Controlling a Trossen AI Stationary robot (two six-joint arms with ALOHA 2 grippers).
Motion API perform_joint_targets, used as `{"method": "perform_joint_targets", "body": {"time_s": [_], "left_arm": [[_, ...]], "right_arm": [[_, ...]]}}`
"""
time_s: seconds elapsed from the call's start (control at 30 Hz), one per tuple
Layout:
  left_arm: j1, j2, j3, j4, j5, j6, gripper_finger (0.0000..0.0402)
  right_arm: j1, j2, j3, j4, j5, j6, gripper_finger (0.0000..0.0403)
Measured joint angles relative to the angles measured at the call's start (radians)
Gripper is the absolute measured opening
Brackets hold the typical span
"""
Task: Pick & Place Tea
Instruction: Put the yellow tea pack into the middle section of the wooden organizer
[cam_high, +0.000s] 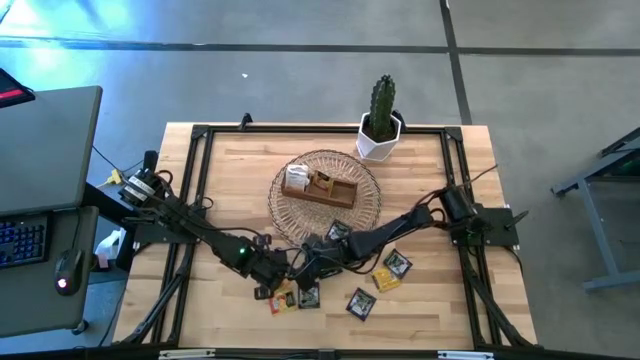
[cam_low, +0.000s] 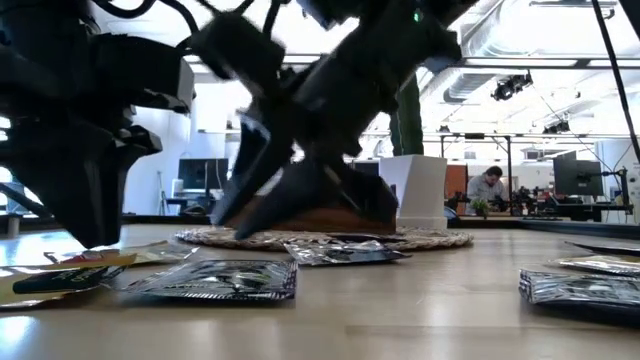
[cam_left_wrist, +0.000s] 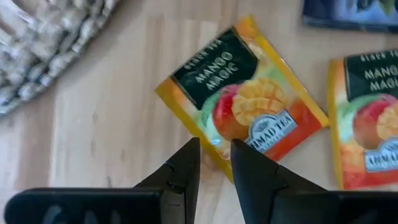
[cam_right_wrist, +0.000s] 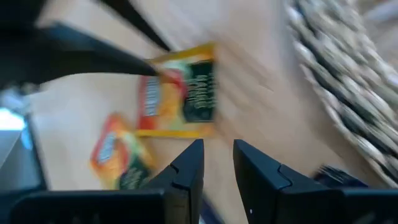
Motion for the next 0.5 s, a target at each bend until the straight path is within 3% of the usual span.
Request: {"method": "perform_joint_targets", "body": {"time_s": [0.5], "left_arm": [[0.000,0.025,-0.001,0.059,-0.088,-0.001,0.0088]], "right_arm": [[0.004,0.005,0.000,0.030,-0.009,0.149,0.0083]]}}
